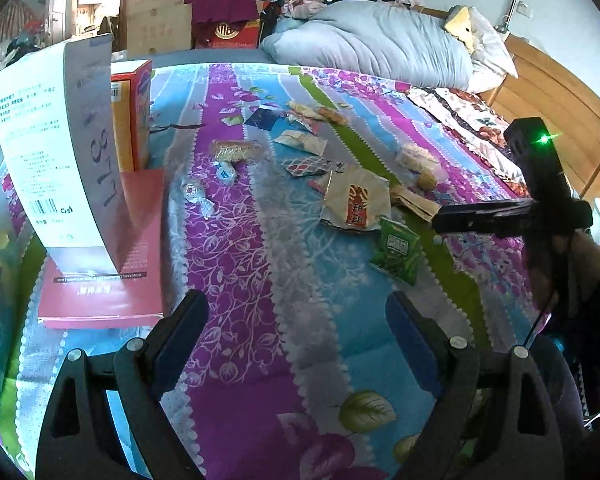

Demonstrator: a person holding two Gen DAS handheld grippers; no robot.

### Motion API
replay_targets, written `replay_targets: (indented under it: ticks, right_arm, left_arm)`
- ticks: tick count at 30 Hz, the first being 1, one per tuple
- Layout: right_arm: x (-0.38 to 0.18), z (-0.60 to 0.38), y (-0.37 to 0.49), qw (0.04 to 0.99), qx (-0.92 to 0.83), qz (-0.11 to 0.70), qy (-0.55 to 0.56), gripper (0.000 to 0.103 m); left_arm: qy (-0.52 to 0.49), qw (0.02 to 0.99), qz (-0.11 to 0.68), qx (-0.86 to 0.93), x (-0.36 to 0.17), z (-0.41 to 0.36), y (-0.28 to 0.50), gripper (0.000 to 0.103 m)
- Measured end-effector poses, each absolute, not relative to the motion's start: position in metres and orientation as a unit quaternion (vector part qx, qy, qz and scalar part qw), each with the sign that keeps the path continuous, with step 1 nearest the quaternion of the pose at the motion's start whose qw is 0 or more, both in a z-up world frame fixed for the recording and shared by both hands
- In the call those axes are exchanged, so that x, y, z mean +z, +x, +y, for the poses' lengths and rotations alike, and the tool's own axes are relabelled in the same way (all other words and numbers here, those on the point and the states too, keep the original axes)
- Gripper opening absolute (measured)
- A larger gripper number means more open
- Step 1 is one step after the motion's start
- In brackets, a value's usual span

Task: Organize snacks
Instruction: 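Move both grippers back over the snacks on the bed, then grasp the gold-foil ball with the right gripper while the left grasps the green pea packet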

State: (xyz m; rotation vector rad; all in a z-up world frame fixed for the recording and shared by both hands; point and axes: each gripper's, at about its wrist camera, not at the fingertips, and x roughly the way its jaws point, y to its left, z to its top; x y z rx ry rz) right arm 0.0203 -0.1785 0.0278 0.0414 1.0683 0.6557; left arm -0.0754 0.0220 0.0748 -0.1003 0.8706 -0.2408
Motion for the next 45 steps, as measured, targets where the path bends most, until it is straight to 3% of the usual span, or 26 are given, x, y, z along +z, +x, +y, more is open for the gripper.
replay_targets:
  ticks: [6, 14, 24, 26, 31, 37, 40, 41, 43, 45]
  right_arm:
    - [0.042, -0.21, 0.035, 0.855, 0.241, 0.458, 0.018, 0.071]
    - [0.035, -0.224, 0.046, 0.854, 0.231, 0.465, 0.026, 0.068]
    - [0.005, -0.173, 0.063, 0.821, 0.265, 0.498, -0.087, 0.065]
    - [0.005, -0.172, 0.061, 0.813, 0.272, 0.508, -0.084, 0.062]
    - [0.046, -0.198, 0.044, 0.853, 0.267, 0.446, -0.042, 0.066]
    - [0.014, -0.239, 0.079, 0.877, 0.156, 0.454, -0.036, 0.067]
    - [-0.004, -0.24, 0.094, 0.867, 0.169, 0.467, -0.023, 0.061]
    - [-0.007, -0.241, 0.096, 0.867, 0.168, 0.469, -0.02, 0.047]
    - [-0.007, -0.248, 0.095, 0.869, 0.171, 0.464, 0.001, 0.032]
    - [0.0, -0.254, 0.09, 0.873, 0.176, 0.454, 0.019, 0.032]
  left_arm:
    - [-0.045, 0.898, 0.422, -0.117, 0.074, 0.021, -0.072, 0.091]
    - [-0.046, 0.895, 0.427, -0.124, 0.069, 0.014, -0.065, 0.091]
    - [-0.037, 0.896, 0.421, -0.136, 0.076, 0.001, -0.053, 0.091]
    - [-0.033, 0.896, 0.42, -0.139, 0.078, -0.003, -0.053, 0.091]
    - [-0.034, 0.896, 0.419, -0.145, 0.079, -0.007, -0.049, 0.091]
    - [-0.041, 0.892, 0.409, -0.188, 0.091, -0.04, -0.028, 0.091]
    - [-0.052, 0.886, 0.407, -0.213, 0.096, -0.064, -0.012, 0.091]
    - [-0.056, 0.883, 0.409, -0.222, 0.096, -0.073, -0.005, 0.091]
    - [-0.059, 0.879, 0.414, -0.231, 0.094, -0.087, 0.006, 0.091]
    - [-0.062, 0.874, 0.419, -0.24, 0.09, -0.1, 0.016, 0.091]
